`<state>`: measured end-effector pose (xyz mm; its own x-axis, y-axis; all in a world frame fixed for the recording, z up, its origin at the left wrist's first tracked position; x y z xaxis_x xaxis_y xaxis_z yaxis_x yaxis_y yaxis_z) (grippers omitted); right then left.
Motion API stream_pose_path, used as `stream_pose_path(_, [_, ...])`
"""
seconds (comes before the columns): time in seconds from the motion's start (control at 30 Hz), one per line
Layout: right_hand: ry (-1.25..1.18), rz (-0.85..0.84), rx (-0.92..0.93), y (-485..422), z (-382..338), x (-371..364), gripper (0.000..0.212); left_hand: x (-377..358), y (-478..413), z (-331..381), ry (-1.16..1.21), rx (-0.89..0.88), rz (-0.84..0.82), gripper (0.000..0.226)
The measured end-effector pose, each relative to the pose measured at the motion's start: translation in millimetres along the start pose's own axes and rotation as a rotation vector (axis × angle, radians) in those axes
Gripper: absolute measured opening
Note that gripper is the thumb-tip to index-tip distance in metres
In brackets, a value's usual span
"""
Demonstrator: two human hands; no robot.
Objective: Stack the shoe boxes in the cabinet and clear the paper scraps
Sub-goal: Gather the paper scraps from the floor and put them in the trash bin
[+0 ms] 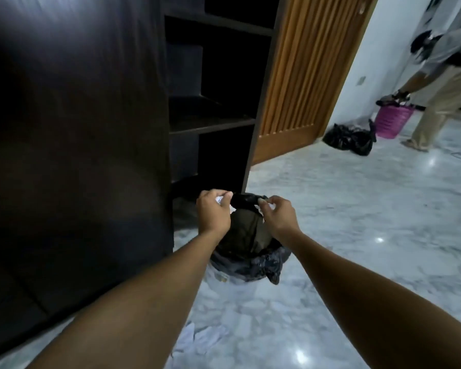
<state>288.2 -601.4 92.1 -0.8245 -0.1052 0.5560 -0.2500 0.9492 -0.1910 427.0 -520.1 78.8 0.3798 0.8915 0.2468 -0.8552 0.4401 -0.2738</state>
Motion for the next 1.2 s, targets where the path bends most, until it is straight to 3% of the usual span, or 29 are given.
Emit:
stream_pose_path(0.17, [0.09, -0.063, -0.097, -13.4, 25.0, -21.6, 0.042, -42.8, 11.5, -27.5, 0.015, 0.167, -0.155, 0.04])
stream_pose_path(0.33, [0.142, -0.143, -0.181, -21.1, 29.4, -38.9, 0.035, -61.0, -0.2, -38.1, -0.099, 0.233, -0.245, 0.03])
stream_pose_path(0.47, [0.132, -0.117, -0.125, -22.2, 33.5, -40.6, 0.041, -56.6, -5.2, -37.4, -0.144, 0.243, -0.363, 0.04])
stream_pose_path(0.6, [-0.006, -0.058, -0.165, -19.5, 23.6, -28.2, 0.047, -56.1, -9.7, -40.3, -0.091, 0.239, -0.379, 0.044])
stream_pose_path(0.77, [0.039, -0.024, -0.145, -18.6, 18.6, -20.8, 0.036, -43.1, -10.1, -28.4, 0.046, 0.238, -0.397, 0.04])
stream_pose_path(0.93, [0.062, -0.02, -0.01, -12.7, -18.2, -13.6, 0.027, 2.1, -23.1, -8.0, -0.041, 0.109, -0.373, 0.031])
stream_pose_path(1.2, [-0.021, -0.182, 0.169, 30.0, -95.0, -35.0, 0.025, 162.4, -45.4, -3.2, -0.364, -0.027, -0.305, 0.023])
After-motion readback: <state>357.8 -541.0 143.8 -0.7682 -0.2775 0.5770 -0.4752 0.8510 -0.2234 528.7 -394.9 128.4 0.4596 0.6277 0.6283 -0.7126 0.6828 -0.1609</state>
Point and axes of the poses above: each hand's wrist, its own y-axis away from the middle knuckle, its own x-axis out of the back of the hand, z = x × y, the point moved 1 cm from there along -y, towards the middle knuckle, and after that the axes turned 8 degrees about z, right-handed, at the moved point
